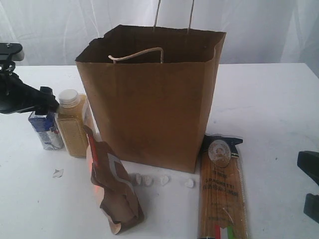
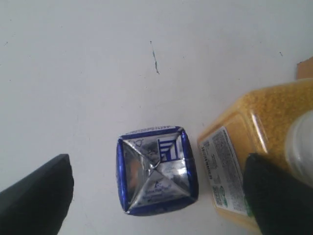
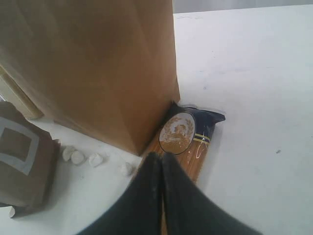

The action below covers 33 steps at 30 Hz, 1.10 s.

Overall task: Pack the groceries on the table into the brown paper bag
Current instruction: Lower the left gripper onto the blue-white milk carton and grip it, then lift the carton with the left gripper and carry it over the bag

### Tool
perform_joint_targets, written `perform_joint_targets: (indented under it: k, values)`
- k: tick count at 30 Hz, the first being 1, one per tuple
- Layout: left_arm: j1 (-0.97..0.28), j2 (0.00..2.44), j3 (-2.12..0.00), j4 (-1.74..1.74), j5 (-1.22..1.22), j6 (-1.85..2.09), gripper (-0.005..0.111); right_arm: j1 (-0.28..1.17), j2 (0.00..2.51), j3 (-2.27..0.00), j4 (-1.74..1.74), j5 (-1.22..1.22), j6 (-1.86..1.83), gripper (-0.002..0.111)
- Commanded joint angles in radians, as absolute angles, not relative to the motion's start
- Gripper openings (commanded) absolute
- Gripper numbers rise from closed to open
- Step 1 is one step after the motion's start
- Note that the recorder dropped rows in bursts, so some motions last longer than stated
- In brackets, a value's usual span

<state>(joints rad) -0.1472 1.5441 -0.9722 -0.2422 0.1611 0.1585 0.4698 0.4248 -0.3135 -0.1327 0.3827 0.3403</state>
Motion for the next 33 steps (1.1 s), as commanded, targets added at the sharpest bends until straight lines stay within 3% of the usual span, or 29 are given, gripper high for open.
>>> perform_joint_targets:
  k: [1, 11, 13, 15, 17, 21, 22, 26, 33]
  values:
    - [-0.153, 1.551, -0.968, -0.263, 0.184, 0.153, 0.093, 0.471, 0.42, -0.307, -0.136, 0.371, 0.341, 0.0]
    - [-0.153, 1.644, -0.968, -0.263, 0.135, 0.153, 0.093, 0.471, 0.42, -0.307, -0.136, 0.371, 0.341, 0.0]
    - [-0.153, 1.657, -0.968, -0.263, 0.133, 0.153, 0.088, 0.471, 0.42, -0.307, -0.136, 0.371, 0.341, 0.0]
    - [-0.153, 1.664, -0.968, -0.261, 0.131, 0.155, 0.075, 0.471, 0.42, -0.307, -0.136, 0.371, 0.341, 0.0]
    - [-0.153, 1.665, -0.968, -0.261, 0.127, 0.159, 0.054, 0.471, 0.42, -0.307, -0.136, 0.373, 0.341, 0.0]
    - [-0.153, 1.665, -0.968, -0.261, 0.111, 0.159, 0.004, 0.471, 0.42, -0.307, -0.136, 0.373, 0.341, 0.0]
    - [-0.153, 1.665, -0.968, -0.258, 0.109, 0.164, 0.001, 0.471, 0.42, -0.307, -0.136, 0.373, 0.341, 0.0]
    - [-0.151, 1.601, -0.968, -0.201, 0.162, 0.164, 0.001, 0.471, 0.42, -0.307, -0.136, 0.373, 0.341, 0.0]
    - [-0.151, 1.278, -1.016, -0.191, 0.272, 0.164, 0.0, 0.471, 0.42, -0.307, -0.136, 0.373, 0.341, 0.0]
